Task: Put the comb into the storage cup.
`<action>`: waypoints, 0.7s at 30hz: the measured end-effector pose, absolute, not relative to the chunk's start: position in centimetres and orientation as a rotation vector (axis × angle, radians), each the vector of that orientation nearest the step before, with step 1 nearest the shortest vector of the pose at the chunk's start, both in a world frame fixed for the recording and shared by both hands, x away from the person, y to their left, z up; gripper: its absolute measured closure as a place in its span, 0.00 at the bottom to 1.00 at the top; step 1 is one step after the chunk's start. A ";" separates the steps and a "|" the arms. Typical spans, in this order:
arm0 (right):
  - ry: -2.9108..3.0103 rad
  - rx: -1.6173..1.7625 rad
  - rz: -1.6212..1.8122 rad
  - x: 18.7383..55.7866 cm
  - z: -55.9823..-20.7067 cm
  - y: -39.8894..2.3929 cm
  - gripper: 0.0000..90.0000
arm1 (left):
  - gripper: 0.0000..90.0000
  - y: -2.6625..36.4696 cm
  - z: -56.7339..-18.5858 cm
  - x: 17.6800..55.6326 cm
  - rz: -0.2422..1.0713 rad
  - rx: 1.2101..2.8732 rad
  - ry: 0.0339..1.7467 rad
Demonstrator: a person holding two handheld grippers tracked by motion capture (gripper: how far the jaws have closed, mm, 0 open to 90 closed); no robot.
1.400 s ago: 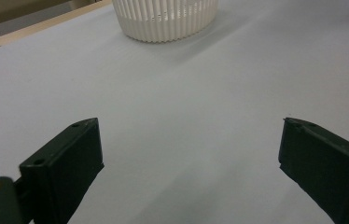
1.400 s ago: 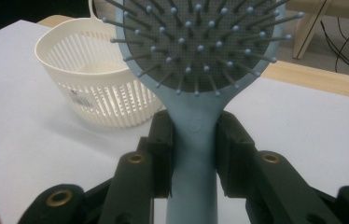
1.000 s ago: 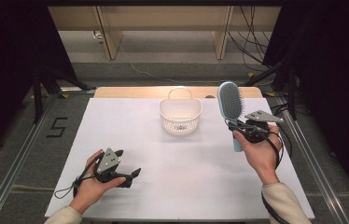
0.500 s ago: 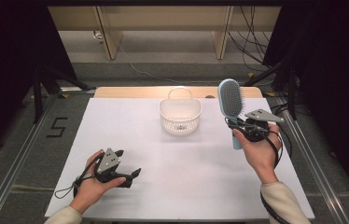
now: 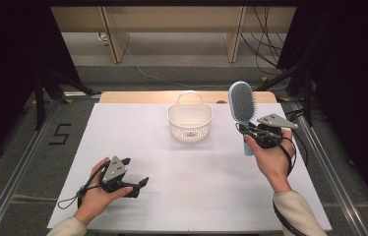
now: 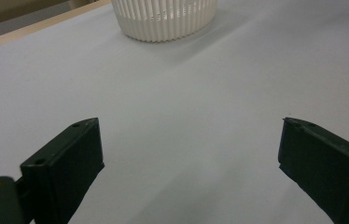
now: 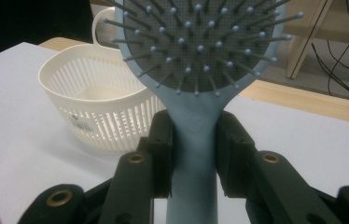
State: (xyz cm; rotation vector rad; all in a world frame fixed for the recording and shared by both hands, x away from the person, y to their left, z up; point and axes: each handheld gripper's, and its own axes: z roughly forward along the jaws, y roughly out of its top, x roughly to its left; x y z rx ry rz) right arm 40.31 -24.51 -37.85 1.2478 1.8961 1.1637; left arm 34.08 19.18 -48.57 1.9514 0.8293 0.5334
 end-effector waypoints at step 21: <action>1.879 1.234 1.183 40.6 -37.8 -24.2 0.78 | 0.07 19.1 -48.6 34.1 0.534 1.954 0.829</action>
